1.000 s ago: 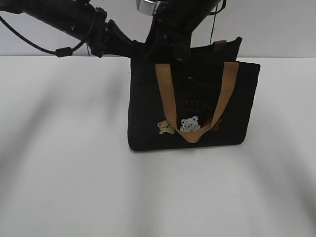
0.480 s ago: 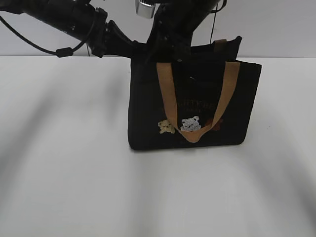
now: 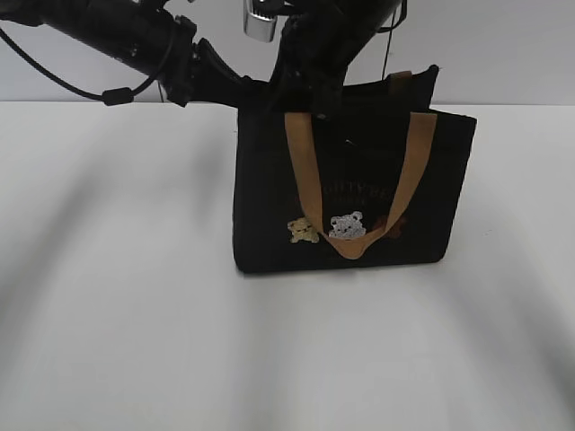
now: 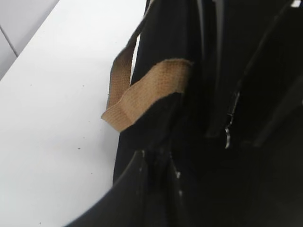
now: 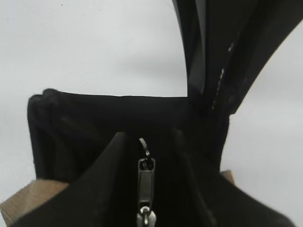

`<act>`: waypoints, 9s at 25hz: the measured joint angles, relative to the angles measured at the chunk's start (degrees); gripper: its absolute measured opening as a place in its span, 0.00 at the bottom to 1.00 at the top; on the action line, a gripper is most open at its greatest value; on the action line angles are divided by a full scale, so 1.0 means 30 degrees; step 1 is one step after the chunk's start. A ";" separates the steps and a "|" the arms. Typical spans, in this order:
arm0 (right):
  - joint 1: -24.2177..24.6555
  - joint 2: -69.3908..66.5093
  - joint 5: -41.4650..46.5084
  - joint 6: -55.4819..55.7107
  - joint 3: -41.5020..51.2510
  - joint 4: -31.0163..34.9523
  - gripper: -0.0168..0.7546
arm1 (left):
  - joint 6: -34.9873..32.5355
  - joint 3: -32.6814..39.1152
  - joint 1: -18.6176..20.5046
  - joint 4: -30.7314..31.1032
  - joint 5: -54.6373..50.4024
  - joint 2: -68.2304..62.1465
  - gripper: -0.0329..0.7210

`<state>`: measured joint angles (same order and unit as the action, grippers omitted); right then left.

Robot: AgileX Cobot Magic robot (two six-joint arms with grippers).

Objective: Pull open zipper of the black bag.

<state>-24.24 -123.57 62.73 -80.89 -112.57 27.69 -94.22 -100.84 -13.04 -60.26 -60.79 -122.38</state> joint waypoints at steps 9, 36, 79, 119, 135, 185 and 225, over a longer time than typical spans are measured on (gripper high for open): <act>-0.0033 0.0103 0.0018 0.2324 0.0000 -0.0384 0.00 | 0.0000 0.0000 -0.0039 -0.0144 -0.0137 0.0000 0.11; 0.0035 0.1866 0.0907 1.0833 -0.0016 0.0999 0.39 | 0.1941 0.0000 0.0389 -0.1080 -0.0638 0.0000 0.11; -0.0921 0.1416 -0.0074 0.0105 -0.0035 -0.0763 0.09 | 0.2135 0.0017 0.1215 -0.2179 -0.1768 0.1051 0.11; 0.3676 0.2623 0.2025 0.8433 -0.0005 -0.1326 0.05 | 0.2213 -0.0189 0.0559 0.1211 -0.0864 0.0578 0.11; 0.4505 0.2948 0.2167 0.8580 -0.0005 -0.1010 0.26 | 0.3005 -0.0189 0.0417 0.1437 0.0107 0.0353 0.20; 0.7549 2.9001 0.1300 2.0405 2.4880 -0.7611 0.60 | 3.0348 1.9025 0.1490 2.0287 0.0327 2.7765 0.67; 0.7549 4.1337 0.0182 2.0561 2.8564 -0.6686 0.57 | 3.0271 2.3289 0.1490 1.9658 -0.0129 4.0909 0.63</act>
<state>-1.59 0.44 63.28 -19.21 -26.88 7.63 -3.40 -30.97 -8.57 -1.28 -61.18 0.35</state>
